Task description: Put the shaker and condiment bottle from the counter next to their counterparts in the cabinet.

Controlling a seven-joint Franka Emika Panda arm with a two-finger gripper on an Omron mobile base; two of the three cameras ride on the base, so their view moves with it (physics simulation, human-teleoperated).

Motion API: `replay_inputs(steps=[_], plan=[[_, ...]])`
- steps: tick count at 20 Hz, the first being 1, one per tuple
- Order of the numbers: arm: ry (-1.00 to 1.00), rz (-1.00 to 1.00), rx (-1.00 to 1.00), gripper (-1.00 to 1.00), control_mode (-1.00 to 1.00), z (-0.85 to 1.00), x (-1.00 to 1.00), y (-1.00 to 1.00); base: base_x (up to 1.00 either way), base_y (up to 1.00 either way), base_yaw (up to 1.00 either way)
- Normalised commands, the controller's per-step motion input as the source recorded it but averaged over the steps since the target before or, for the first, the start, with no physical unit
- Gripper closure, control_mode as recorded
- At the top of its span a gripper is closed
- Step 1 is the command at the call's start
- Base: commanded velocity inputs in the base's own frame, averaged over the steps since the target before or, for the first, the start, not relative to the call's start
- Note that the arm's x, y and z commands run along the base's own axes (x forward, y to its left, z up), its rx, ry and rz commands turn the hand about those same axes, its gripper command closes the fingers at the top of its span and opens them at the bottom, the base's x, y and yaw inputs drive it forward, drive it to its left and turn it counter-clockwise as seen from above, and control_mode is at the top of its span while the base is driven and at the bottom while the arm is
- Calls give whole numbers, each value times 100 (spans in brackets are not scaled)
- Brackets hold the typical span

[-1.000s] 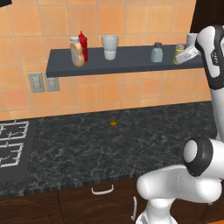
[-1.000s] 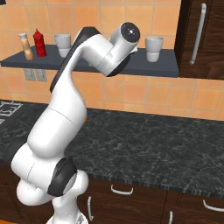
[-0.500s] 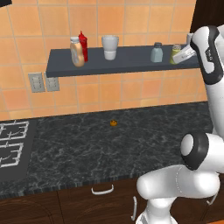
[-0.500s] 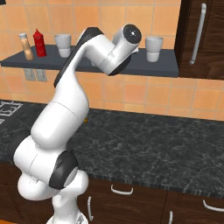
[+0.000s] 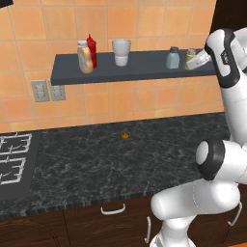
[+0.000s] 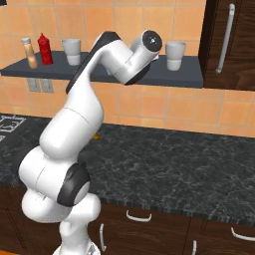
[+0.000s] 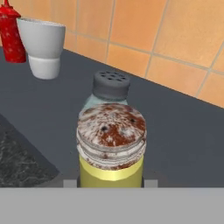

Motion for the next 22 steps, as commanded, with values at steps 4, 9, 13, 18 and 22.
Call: replay_inputs(steps=[4, 9, 13, 18, 22], plan=[[0, 1, 0, 100, -100, -4, 31, 0, 0, 0, 0], [0, 1, 0, 100, -100, -1, 31, 0, 0, 0, 0], [0, 1, 0, 100, -100, 0, 32, 0, 0, 0, 0], [0, 2, 0, -100, -100, 0, 32, -1, 0, 0, 0], [1, 10, 0, -100, -100, 0, 20, -17, 0, 0, 0]])
